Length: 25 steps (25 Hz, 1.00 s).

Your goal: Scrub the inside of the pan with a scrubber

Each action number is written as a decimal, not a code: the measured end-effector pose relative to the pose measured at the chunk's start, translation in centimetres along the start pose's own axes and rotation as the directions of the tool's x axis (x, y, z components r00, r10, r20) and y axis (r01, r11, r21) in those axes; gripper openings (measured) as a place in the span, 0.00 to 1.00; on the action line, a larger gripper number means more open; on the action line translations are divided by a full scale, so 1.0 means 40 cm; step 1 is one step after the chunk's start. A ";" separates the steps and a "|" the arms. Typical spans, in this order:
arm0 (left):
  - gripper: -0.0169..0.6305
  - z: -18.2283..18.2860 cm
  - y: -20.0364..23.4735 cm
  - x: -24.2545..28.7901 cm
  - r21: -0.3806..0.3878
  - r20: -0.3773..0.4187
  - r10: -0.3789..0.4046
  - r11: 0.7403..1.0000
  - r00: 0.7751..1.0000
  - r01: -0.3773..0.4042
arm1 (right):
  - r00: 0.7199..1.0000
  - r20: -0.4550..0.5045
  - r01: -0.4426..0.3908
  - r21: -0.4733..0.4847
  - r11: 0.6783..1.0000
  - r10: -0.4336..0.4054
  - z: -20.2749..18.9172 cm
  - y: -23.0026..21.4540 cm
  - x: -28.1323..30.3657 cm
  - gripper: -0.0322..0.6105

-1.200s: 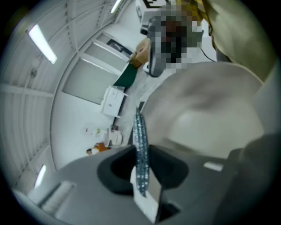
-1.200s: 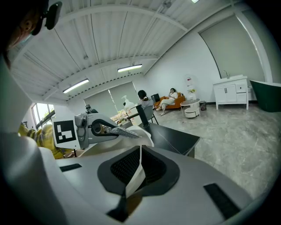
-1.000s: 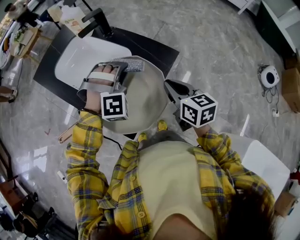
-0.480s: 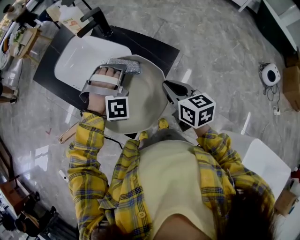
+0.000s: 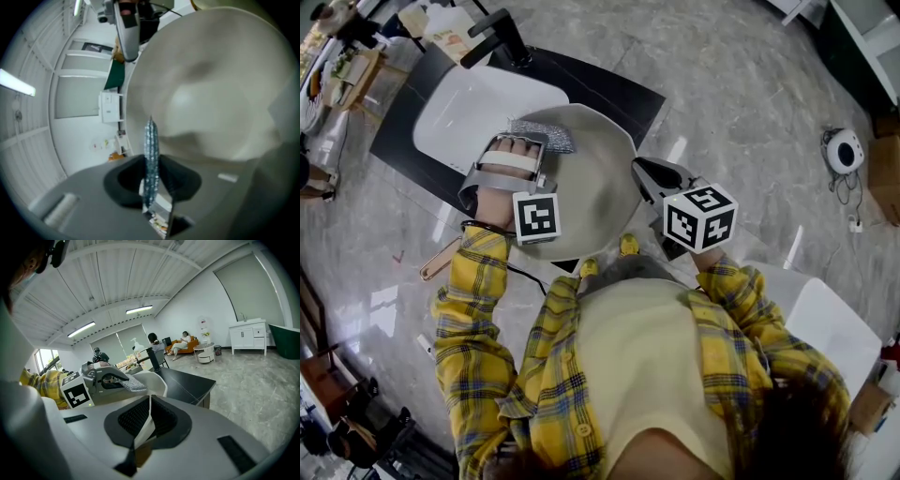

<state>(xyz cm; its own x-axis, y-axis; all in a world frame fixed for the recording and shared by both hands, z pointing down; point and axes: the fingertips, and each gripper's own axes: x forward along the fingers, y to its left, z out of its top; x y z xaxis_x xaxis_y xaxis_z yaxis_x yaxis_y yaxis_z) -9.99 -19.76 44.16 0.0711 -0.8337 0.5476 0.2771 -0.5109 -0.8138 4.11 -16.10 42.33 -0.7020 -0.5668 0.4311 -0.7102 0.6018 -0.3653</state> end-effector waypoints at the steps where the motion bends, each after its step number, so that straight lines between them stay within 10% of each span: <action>1: 0.17 -0.002 -0.003 -0.002 0.002 -0.005 -0.006 1.000 1.000 0.006 | 1.000 0.001 0.001 0.000 1.000 -0.001 0.001 0.001 -0.001 0.08; 9: 0.17 -0.028 -0.070 -0.039 0.061 -0.054 -0.122 0.990 0.991 0.125 | 1.000 0.001 -0.004 -0.001 1.000 0.004 -0.010 0.020 0.005 0.08; 25: 0.17 -0.082 -0.204 -0.148 0.164 -0.155 -0.430 0.876 0.889 0.453 | 1.000 0.011 0.005 0.019 1.000 -0.005 -0.010 0.050 0.015 0.08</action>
<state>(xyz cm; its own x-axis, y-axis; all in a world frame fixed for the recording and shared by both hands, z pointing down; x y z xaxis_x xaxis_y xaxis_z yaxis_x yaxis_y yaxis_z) -15.82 -11.35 46.94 -0.2042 -0.5540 0.8071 0.4323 -0.7908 -0.4334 2.28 -15.02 42.19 -0.6988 -0.5759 0.4243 -0.7146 0.5880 -0.3789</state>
